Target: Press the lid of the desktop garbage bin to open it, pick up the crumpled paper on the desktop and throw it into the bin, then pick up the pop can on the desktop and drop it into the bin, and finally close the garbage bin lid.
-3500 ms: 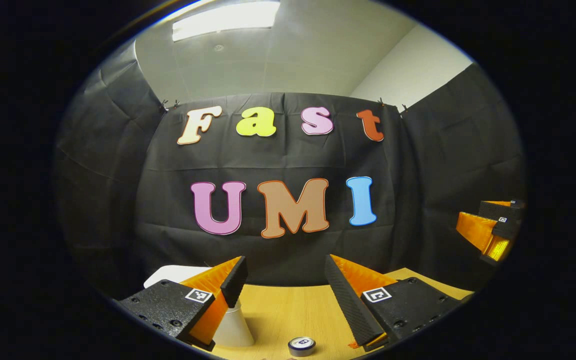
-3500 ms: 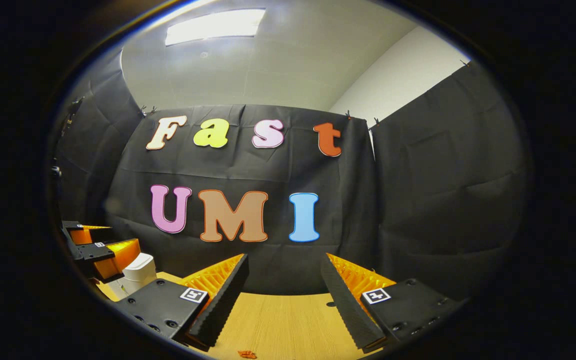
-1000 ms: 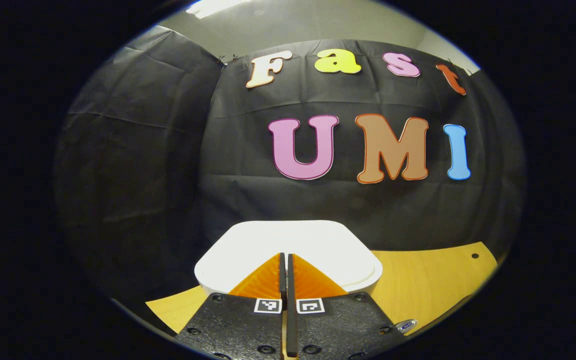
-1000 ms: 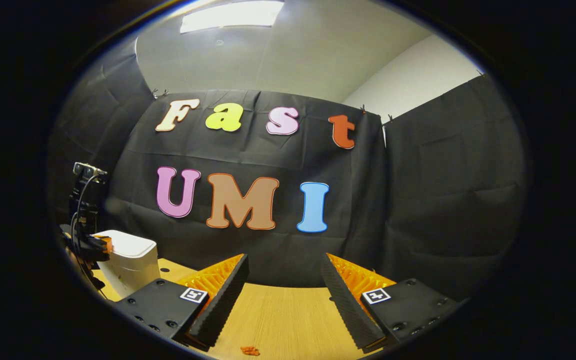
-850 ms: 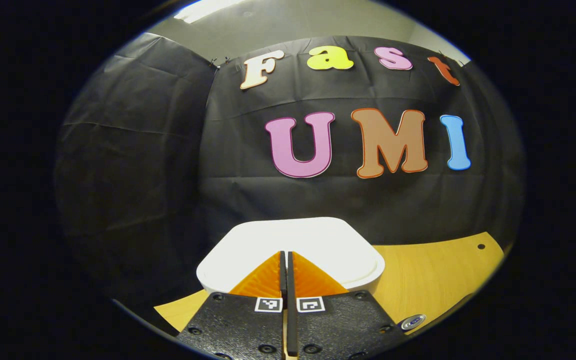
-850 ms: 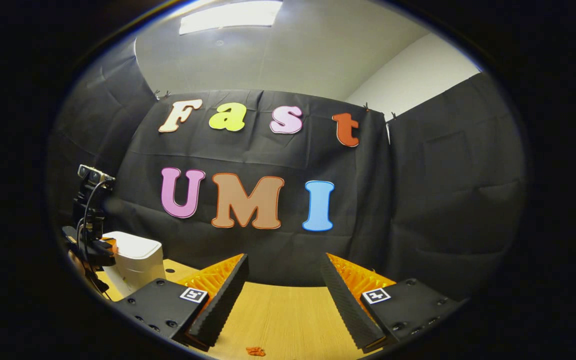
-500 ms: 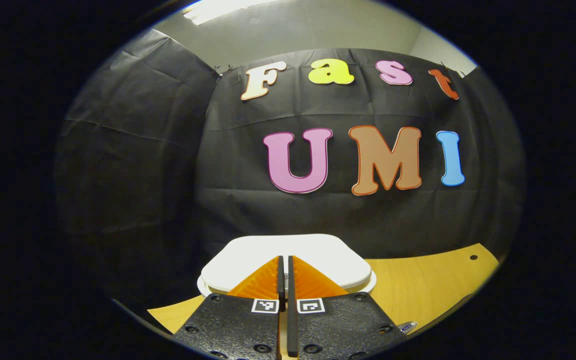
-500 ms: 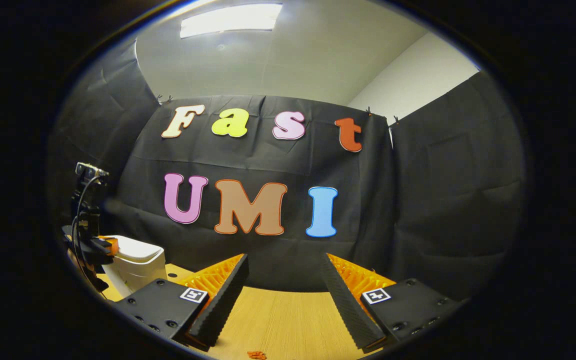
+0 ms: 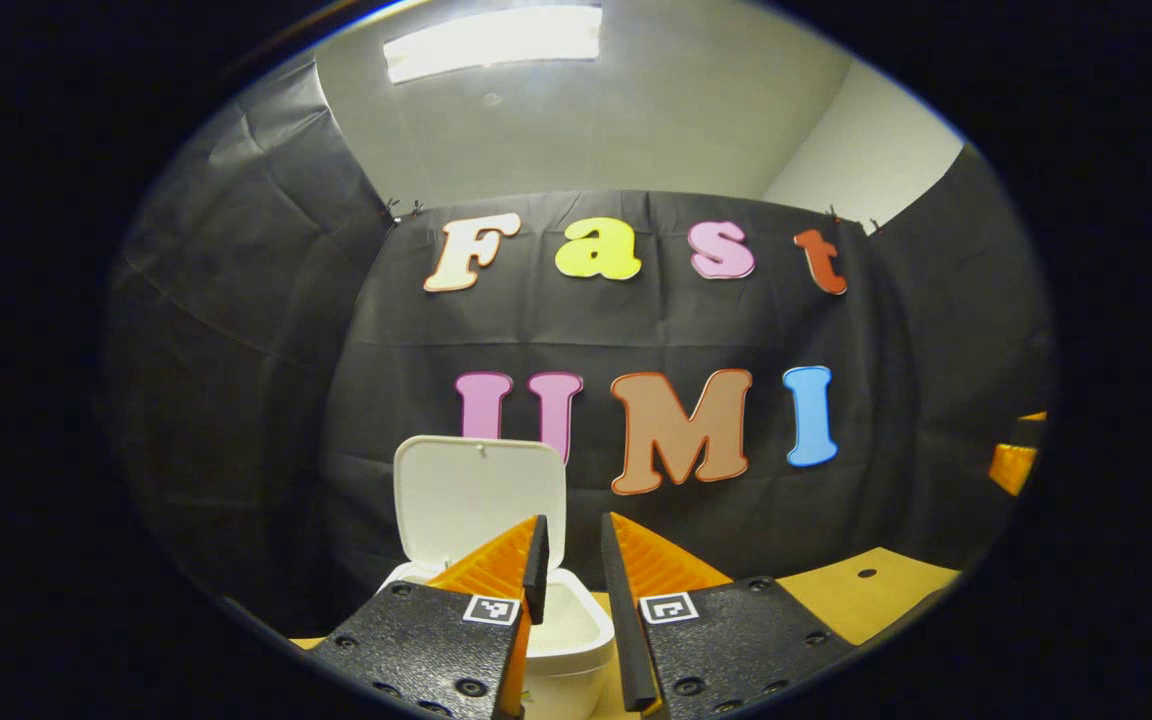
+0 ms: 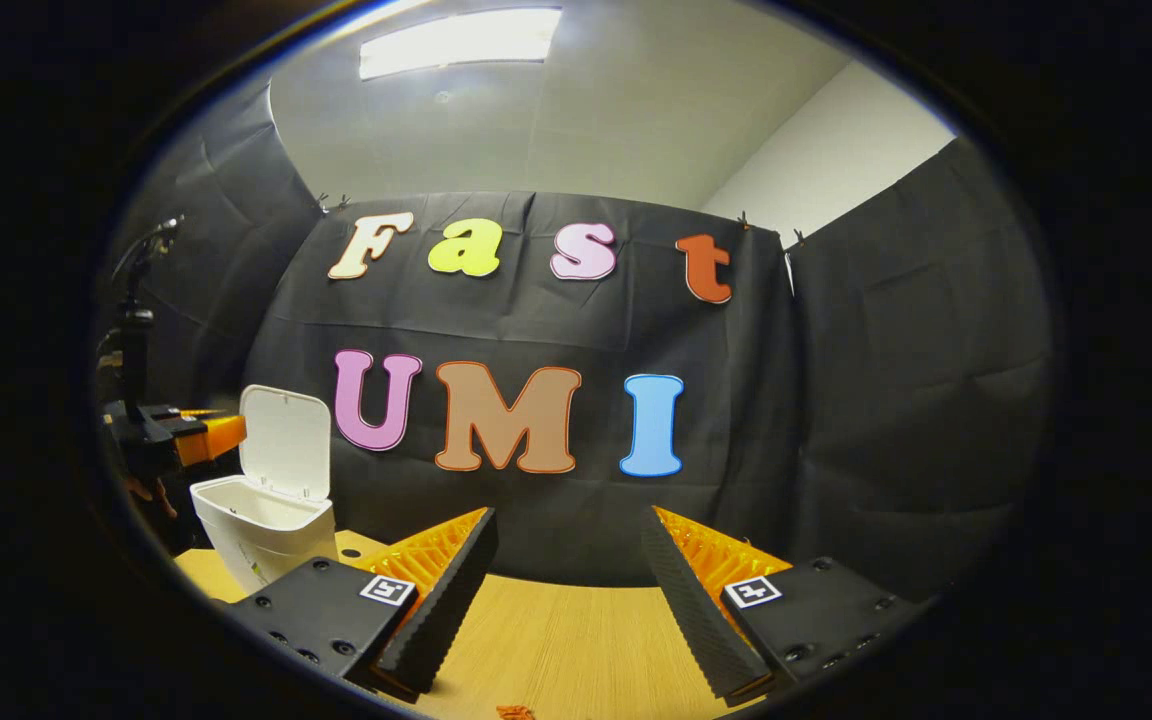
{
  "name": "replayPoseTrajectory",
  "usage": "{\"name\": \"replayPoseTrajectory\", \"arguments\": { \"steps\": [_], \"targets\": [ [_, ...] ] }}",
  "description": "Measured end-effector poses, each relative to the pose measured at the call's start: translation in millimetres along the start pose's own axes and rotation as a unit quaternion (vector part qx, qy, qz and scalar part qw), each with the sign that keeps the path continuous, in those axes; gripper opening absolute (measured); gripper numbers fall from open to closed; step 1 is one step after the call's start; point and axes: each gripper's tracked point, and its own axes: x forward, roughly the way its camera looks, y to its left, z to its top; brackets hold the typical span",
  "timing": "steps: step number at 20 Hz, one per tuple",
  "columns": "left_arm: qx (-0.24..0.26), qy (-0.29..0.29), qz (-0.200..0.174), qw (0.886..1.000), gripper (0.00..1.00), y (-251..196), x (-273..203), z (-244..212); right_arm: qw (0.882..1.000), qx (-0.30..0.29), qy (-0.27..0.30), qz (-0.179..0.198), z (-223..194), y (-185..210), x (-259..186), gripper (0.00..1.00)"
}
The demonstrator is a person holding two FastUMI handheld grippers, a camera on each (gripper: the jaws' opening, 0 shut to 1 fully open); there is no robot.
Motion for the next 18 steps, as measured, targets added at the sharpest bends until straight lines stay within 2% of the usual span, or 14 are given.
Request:
{"name": "replayPoseTrajectory", "arguments": {
  "steps": [1,2,3,4,5,7,8,11,12,15,16,17,18],
  "targets": [
    [0.005,-0.012,-0.009,1.0,0.29,-8.3,-3.4,8.8,1.0,0.002,0.001,0.001,-1.6,0.5,1.7,0.96],
    [0.008,-0.019,-0.019,1.0,0.32,-16.2,-7.9,14.5,1.0,0.004,0.003,0.002,-2.6,0.1,4.1,0.96],
    [0.014,-0.026,-0.023,0.999,0.53,-22.4,-12.2,19.4,1.0,0.006,0.005,0.004,-4.0,1.1,6.2,0.96],
    [0.018,-0.032,-0.031,0.999,0.58,-28.6,-16.7,23.4,1.0,0.007,0.005,0.006,-4.3,1.8,7.8,0.96],
    [0.021,-0.035,-0.037,0.999,0.76,-35.0,-20.7,26.8,1.0,0.008,0.006,0.007,-6.2,2.9,10.5,0.96],
    [0.016,-0.036,-0.04,0.998,0.72,-41.6,-29.2,27.5,1.0,0.008,0.008,0.012,-10.0,6.8,13.9,0.96],
    [0.009,-0.032,-0.039,0.999,0.79,-42.8,-33.0,25.6,1.0,0.008,0.011,0.015,-12.8,8.9,16.4,0.96],
    [-0.008,-0.017,-0.024,1.0,0.87,-38.6,-43.9,18.7,0.999,0.004,0.022,0.023,-26.1,15.4,19.8,0.96],
    [-0.013,-0.012,-0.017,1.0,0.87,-36.4,-48.1,14.9,0.999,0.002,0.027,0.026,-31.8,18.0,21.8,0.96],
    [-0.02,0.009,-0.005,1.0,0.87,-30.0,-56.2,5.7,0.998,-0.005,0.054,0.035,-62.2,25.3,28.5,0.96],
    [-0.02,0.014,-0.001,1.0,0.94,-26.6,-59.1,4.2,0.997,-0.008,0.07,0.038,-75.6,28.2,31.2,0.96],
    [-0.021,0.018,0.002,1.0,0.9,-25.0,-62.4,3.1,0.995,-0.01,0.086,0.04,-91.7,29.7,31.9,0.96],
    [-0.021,0.02,0.006,1.0,0.93,-21.9,-65.2,2.8,0.994,-0.013,0.103,0.041,-108.1,30.8,33.5,0.96]
  ]
}}
